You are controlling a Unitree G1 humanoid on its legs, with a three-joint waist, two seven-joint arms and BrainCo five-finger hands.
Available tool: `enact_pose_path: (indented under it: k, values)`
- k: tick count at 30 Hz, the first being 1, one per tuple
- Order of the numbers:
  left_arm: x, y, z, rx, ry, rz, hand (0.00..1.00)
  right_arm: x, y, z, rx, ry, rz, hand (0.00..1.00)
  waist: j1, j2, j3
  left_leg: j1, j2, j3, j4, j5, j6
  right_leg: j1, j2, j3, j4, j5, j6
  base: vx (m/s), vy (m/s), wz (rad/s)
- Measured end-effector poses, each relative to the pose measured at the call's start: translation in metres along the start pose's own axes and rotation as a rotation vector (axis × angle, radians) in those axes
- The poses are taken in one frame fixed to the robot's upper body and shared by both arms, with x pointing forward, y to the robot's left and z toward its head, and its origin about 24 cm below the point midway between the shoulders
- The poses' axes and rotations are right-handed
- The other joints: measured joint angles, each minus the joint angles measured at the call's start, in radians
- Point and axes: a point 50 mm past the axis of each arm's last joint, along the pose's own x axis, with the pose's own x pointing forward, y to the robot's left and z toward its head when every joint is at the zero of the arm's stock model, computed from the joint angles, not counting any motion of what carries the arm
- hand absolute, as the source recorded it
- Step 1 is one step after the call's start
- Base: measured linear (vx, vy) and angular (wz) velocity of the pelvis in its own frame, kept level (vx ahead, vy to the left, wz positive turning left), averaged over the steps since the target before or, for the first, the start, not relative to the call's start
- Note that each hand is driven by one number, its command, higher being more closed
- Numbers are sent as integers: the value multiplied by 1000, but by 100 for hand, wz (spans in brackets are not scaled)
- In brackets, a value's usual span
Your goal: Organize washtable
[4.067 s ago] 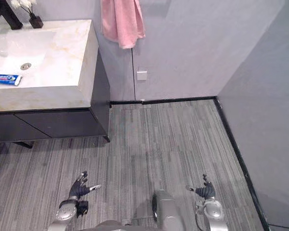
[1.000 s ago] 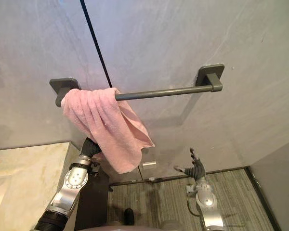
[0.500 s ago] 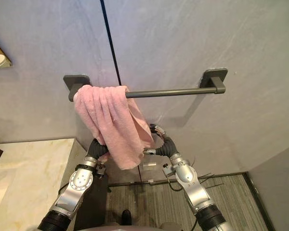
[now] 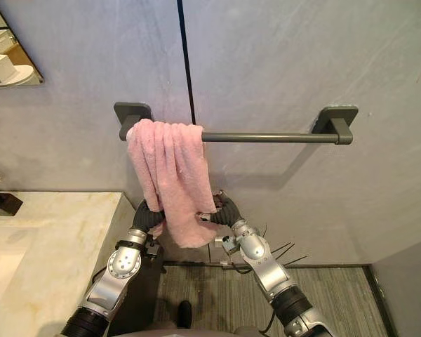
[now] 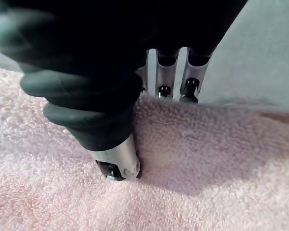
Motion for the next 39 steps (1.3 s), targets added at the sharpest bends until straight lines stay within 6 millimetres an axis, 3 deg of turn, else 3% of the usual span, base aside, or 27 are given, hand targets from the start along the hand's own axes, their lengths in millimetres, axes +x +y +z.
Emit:
enact_pose_path:
  k: [7,22,30,39]
  values:
    - [-2,5,-2,-13,12,26,100,-22,-53,-10,35,32,-277,100,-4,0,0,3,2,0,-5,2,-1,0,1,2,1,1,-1,-24,-8,0]
    - [-3,-22,14,-141,-37,-34,100,-58,-58,-18,158,31,-465,100,-45,-1,0,18,9,37,-5,-17,-8,0,5,37,-4,3,2,-4,-15,-8]
    - [-4,-31,-1,-150,32,-70,100,-60,-58,-29,177,79,-486,100,-66,-3,1,30,14,62,-3,-22,-6,0,8,64,-7,4,1,17,-17,-9]
    - [-10,-33,-17,-179,111,-68,100,-42,-53,-45,230,129,-484,100,-67,4,3,39,17,53,-6,-23,-7,26,14,54,-34,10,-6,0,-20,3]
